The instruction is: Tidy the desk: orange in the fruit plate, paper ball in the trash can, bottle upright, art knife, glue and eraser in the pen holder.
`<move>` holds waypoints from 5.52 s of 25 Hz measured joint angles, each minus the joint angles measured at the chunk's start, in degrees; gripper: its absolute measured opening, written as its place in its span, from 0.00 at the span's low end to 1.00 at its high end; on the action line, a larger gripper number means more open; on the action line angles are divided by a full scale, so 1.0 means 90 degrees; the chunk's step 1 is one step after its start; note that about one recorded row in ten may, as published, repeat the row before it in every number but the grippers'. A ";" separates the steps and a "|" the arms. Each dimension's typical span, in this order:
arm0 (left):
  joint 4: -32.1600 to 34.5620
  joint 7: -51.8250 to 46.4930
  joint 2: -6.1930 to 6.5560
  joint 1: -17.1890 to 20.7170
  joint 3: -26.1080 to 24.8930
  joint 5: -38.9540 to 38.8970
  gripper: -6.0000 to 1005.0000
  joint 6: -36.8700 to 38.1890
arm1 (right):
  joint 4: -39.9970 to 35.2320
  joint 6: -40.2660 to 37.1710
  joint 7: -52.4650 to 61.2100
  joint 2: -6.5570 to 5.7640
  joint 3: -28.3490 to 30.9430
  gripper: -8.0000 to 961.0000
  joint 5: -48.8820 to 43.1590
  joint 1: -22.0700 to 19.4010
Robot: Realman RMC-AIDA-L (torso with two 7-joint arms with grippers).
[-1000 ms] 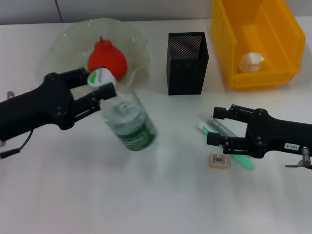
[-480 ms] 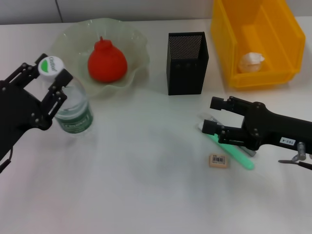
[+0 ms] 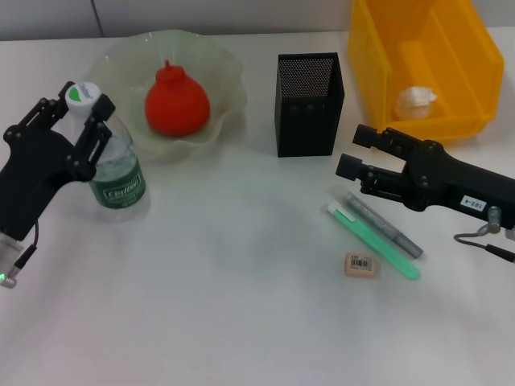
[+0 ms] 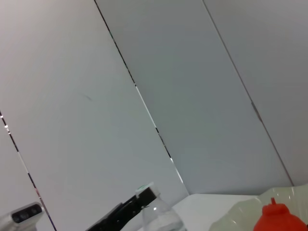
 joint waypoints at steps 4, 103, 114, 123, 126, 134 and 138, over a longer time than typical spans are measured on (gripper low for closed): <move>-0.0122 0.0007 -0.0004 -0.0136 -0.0276 -0.0028 0.45 -0.0353 | 0.0109 0.0050 0.0002 0.0002 -0.0001 0.88 0.0004 0.0056; 0.3179 -0.4210 0.0178 0.0249 0.1071 0.4002 0.81 0.0980 | -0.3862 0.1658 0.8411 0.0045 -0.5139 0.35 -0.5847 0.2234; 0.3179 -0.4198 0.0178 0.0245 0.1061 0.4001 0.81 0.0962 | -0.3791 0.1668 0.8406 0.0045 -0.5350 0.27 -0.5842 0.2324; 0.3179 -0.4194 0.0173 0.0239 0.1048 0.4001 0.81 0.0941 | -0.3698 0.1662 0.8400 0.0045 -0.5495 0.22 -0.5842 0.2384; 0.3179 -0.4192 0.0172 0.0244 0.1042 0.4001 0.81 0.0940 | -0.3722 0.1659 0.8400 0.0045 -0.5507 0.21 -0.5842 0.2385; 0.3179 -0.4189 0.0176 0.0265 0.1032 0.4001 0.81 0.0946 | -0.4700 0.1357 0.8198 0.0003 -0.4708 0.19 -0.5305 0.1917; 0.3179 -0.4189 0.0183 0.0291 0.1019 0.4001 0.81 0.0974 | -0.5220 0.1166 0.7476 0.0005 -0.3023 0.19 -0.4048 0.1465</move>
